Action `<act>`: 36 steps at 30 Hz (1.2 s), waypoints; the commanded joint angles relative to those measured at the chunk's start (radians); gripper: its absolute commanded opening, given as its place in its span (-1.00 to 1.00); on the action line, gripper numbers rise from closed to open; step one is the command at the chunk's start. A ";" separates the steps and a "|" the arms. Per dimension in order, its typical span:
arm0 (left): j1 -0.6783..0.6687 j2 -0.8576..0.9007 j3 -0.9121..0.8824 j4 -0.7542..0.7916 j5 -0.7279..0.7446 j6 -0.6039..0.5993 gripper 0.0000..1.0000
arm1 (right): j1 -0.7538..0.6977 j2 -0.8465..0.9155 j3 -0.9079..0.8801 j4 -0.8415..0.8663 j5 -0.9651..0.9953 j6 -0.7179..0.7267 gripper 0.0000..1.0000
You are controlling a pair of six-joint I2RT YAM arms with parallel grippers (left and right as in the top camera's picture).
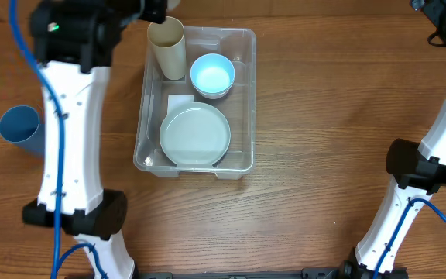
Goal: Pack container
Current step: 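Lower the beige cup into the first beige cup in the bin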
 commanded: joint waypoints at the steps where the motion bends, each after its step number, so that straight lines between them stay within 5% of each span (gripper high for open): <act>1: -0.004 0.061 0.013 0.003 -0.122 0.026 -0.92 | 0.001 -0.008 0.006 0.002 0.003 -0.004 1.00; 36: -0.004 0.139 0.002 -0.046 -0.045 0.019 -0.92 | 0.001 -0.008 0.006 0.002 0.003 -0.004 1.00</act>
